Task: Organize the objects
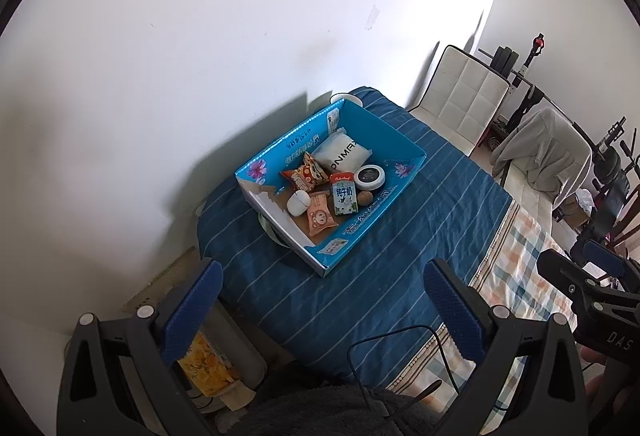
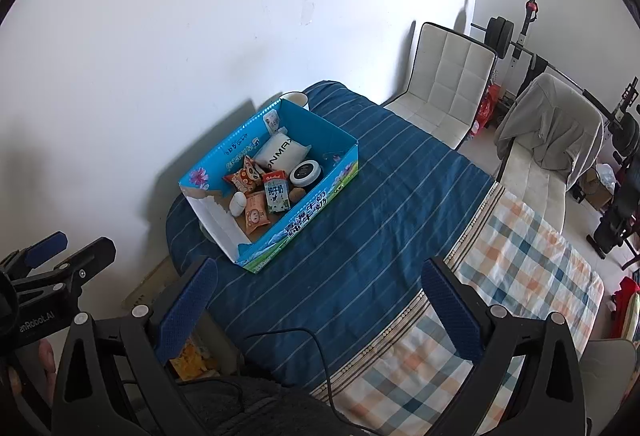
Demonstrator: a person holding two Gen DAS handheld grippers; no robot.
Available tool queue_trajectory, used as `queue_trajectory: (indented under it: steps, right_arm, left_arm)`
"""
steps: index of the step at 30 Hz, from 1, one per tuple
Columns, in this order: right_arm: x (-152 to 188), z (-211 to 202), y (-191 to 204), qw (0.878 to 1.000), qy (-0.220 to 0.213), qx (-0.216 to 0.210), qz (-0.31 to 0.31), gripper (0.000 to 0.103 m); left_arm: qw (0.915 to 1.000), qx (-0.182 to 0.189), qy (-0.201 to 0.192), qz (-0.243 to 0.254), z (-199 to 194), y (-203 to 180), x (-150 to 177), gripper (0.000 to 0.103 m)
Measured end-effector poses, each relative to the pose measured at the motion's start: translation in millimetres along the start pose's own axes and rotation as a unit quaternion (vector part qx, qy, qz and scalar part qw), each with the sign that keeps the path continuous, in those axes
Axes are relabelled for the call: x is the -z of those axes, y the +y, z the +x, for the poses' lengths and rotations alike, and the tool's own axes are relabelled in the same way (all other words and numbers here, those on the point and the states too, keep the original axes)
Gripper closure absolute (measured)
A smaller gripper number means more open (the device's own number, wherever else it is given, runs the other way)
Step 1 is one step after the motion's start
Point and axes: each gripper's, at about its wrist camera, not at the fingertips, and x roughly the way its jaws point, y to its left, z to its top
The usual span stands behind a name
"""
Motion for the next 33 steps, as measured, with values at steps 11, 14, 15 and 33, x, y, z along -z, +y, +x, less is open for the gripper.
queue_trajectory:
  steps: [11, 14, 15, 33]
  right_arm:
    - [-8.0, 1.8, 9.1, 1.0, -0.005, -0.007, -0.017, 0.0]
    - [-9.1, 2.7, 11.9, 1.0, -0.005, -0.008, -0.021, 0.0]
    - [-9.2, 2.8, 12.4, 1.0, -0.005, -0.009, -0.022, 0.0]
    - [-14.4, 4.0, 9.7, 1.0, -0.005, -0.003, -0.03, 0.0]
  left_arm:
    - [0.9999, -0.001, 0.008, -0.012, 5.5, 9.8, 0.9, 0.0]
    - [0.9999, -0.001, 0.007, -0.013, 5.4, 9.8, 0.1, 0.0]
    - [0.9999, -0.001, 0.007, -0.014, 5.3, 10.3, 0.1, 0.0]
    - [0.9998, 0.006, 0.007, -0.018, 7.5, 11.0, -0.5, 0.0]
